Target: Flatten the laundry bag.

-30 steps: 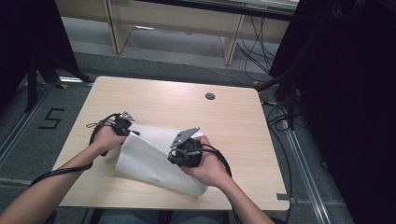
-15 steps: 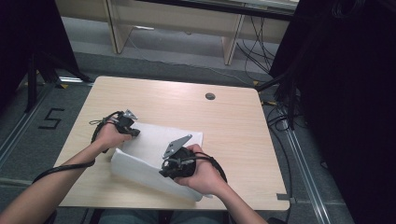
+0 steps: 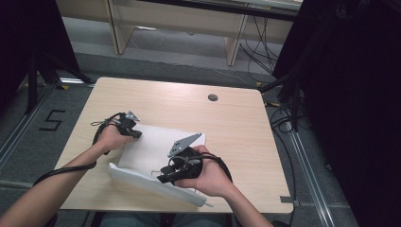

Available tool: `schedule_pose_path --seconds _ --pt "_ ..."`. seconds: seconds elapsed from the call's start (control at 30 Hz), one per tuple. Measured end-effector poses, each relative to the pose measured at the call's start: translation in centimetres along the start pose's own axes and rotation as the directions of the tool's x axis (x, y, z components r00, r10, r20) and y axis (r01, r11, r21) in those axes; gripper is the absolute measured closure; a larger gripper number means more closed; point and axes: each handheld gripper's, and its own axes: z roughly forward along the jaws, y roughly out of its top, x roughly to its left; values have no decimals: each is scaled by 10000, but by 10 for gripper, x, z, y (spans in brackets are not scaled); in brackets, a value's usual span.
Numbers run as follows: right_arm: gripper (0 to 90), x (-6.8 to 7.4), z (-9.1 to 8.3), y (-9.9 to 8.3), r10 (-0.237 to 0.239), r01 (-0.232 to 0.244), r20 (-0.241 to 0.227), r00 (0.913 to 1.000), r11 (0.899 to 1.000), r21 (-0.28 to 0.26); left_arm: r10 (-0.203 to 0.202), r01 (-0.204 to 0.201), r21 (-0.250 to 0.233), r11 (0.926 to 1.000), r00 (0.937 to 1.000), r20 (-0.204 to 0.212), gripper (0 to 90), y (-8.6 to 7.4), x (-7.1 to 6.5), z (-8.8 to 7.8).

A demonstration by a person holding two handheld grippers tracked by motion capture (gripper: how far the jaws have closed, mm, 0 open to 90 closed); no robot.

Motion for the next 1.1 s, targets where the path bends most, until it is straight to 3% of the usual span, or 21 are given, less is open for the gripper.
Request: schedule_pose_path --seconds 0.03,0.07,0.1,0.23,0.33,0.4,0.43,0.47,0.53,0.63,0.67,0.7,0.87,0.97,1.1 --pt "685 -1 -1 0 -11 11 50 10000 10000 -87 88 -88 49 9999 10000 11 896 0 0 0" --pt "682 0 -3 1 314 -316 -129 9994 9994 -166 32 -33 -75 10000 10000 -57 896 0 -1 0" --pt "682 -2 -3 1 232 -237 -170 9996 9993 -292 54 -54 -55 10000 10000 -48 896 0 -1 0" --pt "706 -6 -4 -1 370 -365 137 9992 9987 -364 103 -103 3 9999 9999 -51 896 1 -1 0" --pt "734 -8 -3 -4 517 -516 494 9974 9987 -32 92 -92 39 9999 9999 -40 896 1 -1 0" --pt "775 -12 1 -6 91 -95 735 9973 9999 60 88 -88 71 9999 10000 -37 896 1 -1 0" --pt "800 -11 2 -8 445 -467 821 9956 9986 252 59 -59 -30 10000 9999 -106 896 1 -2 1" --pt "825 -12 4 -9 512 -556 933 9943 9974 450 38 -38 -30 10000 9999 -98 896 1 -2 1" --pt "873 -18 10 -14 270 -340 1077 9938 9974 640 145 -145 1 9999 9997 -189 896 1 -2 0" --pt "898 -25 19 -24 875 -1055 1429 9859 9866 1243 166 -165 93 9998 9997 -157 896 1 -2 0" --pt "900 -30 23 -28 861 -1076 1560 9840 9850 1346 156 -155 62 9999 9997 -187 896 1 -3 0" --pt "900 -31 26 -32 1283 -1540 1662 9777 9763 1520 151 -151 14 9999 9996 -229 896 1 -3 1" --pt "900 -49 41 -51 1827 -2343 2286 9562 9461 2236 150 -150 7 9999 9995 -281 896 2 -4 1" --pt "900 -54 46 -59 1992 -2693 2665 9430 9273 2601 180 -181 -20 9998 9990 -400 896 2 -5 2" --pt "900 -56 50 -63 1983 -2779 2797 9394 9181 2824 308 -305 75 9995 9985 -454 896 3 -6 1"
